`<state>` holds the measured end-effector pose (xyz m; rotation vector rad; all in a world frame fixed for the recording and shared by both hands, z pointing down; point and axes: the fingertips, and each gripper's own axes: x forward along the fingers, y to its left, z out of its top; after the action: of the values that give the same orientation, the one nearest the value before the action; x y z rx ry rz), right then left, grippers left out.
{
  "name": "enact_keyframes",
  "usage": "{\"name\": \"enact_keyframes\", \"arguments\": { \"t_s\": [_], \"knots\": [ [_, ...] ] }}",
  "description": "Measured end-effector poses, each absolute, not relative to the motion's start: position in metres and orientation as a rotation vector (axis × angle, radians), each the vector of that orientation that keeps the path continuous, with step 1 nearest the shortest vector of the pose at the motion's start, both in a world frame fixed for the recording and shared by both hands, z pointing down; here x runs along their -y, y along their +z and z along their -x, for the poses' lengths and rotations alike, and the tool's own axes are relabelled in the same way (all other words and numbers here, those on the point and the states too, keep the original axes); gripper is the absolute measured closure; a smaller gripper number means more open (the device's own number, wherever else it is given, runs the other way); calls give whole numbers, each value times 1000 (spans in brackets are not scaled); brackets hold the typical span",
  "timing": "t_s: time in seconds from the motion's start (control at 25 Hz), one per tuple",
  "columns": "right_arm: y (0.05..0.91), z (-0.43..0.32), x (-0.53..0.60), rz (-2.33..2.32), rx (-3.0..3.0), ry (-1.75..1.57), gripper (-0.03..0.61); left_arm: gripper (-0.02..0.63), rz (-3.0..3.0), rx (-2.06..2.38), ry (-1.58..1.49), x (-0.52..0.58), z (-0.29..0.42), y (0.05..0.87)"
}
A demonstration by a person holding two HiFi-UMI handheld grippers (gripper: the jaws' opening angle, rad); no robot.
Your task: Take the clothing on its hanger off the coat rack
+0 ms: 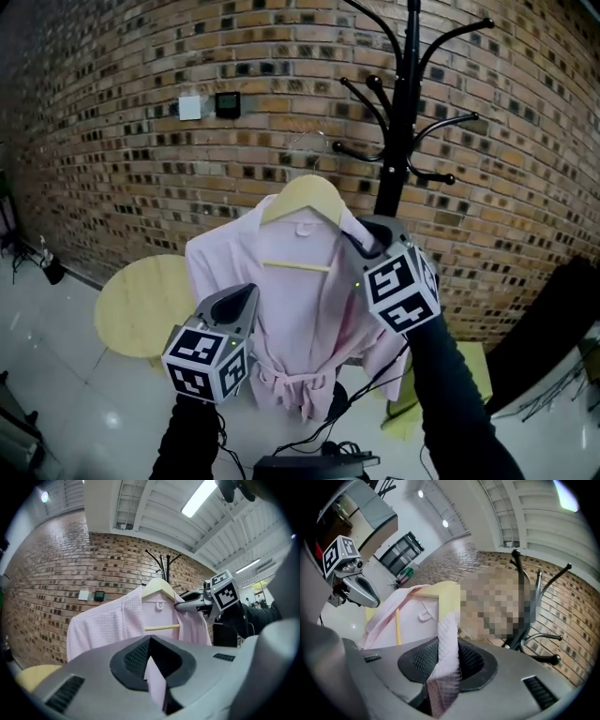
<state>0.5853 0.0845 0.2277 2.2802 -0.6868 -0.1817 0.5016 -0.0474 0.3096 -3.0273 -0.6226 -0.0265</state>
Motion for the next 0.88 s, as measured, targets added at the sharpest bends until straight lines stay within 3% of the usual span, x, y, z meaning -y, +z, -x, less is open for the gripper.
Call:
{"name": "enact_keyframes", "arguments": {
  "t_s": [0.32,0.88],
  "knots": [
    [215,-562,78,-2131,1134,-403,479,601,3116,-70,-48,182,-430,307],
    [212,-453,243,-1799,1745,-627,479,601,2943,-1003,-105,249,-266,293]
  ]
}}
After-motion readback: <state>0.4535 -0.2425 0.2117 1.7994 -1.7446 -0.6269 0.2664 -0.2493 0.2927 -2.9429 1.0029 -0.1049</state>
